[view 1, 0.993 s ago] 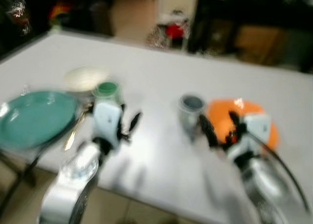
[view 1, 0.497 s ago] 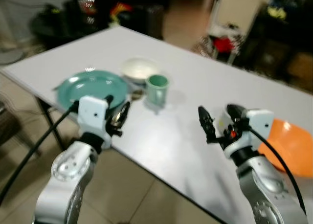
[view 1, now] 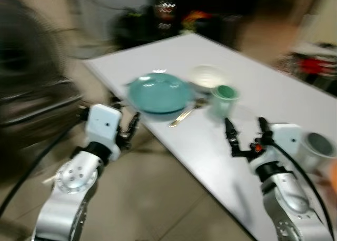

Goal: Setting the table

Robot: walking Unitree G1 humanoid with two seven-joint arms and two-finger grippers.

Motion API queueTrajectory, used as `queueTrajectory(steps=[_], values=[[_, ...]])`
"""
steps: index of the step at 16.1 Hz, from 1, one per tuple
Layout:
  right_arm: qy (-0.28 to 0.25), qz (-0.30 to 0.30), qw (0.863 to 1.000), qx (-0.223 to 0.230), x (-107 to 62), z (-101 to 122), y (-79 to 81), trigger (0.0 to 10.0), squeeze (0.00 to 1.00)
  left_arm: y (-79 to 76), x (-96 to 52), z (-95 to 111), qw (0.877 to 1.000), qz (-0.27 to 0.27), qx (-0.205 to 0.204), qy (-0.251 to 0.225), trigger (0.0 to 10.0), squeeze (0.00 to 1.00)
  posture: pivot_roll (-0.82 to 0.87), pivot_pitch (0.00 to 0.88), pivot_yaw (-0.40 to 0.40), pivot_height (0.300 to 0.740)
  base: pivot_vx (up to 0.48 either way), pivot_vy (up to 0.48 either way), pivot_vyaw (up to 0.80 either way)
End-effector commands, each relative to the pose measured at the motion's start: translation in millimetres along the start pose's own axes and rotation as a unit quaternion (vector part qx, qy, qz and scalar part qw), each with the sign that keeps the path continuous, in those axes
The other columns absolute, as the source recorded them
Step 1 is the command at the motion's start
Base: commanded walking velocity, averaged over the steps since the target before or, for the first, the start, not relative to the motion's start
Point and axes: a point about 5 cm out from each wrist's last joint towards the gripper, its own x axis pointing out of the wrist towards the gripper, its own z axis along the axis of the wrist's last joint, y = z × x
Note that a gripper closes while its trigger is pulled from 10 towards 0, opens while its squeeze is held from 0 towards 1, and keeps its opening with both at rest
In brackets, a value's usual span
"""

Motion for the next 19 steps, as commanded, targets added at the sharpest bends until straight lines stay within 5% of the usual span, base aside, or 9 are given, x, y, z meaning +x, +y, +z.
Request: queueTrajectory(steps=[1,5,9,10,19], values=[[-0.013,-0.007,1.000,-0.012,0.9,1.4,-1.6,10.0,1.00,0.2,1.0,0.2,1.000,-0.002,0.005,0.005,10.0,0.00,0.06,0.000,-0.017,0.740,0.000,0.000,0.80],[-0.005,-0.021,1.000,-0.018,4.2,1.1,-0.9,10.0,1.00,2.8,2.0,-0.5,1.000,0.001,-0.007,0.004,10.0,0.00,0.07,0.000,-0.025,0.740,0.000,0.061,0.40],[0.015,0.012,0.999,0.035,2.8,-6.5,8.7,10.0,1.00,2.6,2.4,-2.3,1.000,0.003,-0.015,0.013,10.0,0.00,0.07,0.000,-0.029,0.740,0.000,0.353,0.00],[0.020,0.005,0.999,0.048,2.9,-8.1,8.3,10.0,0.00,2.8,2.8,-2.5,1.000,0.003,-0.015,0.014,10.0,0.00,0.07,0.000,-0.029,0.740,0.000,0.375,0.00],[0.029,-0.006,0.996,0.087,1.9,-10.6,9.4,10.0,0.00,5.1,4.6,-2.0,1.000,-0.006,-0.015,0.020,10.0,0.00,0.07,0.000,-0.004,0.740,0.000,0.372,0.00]])
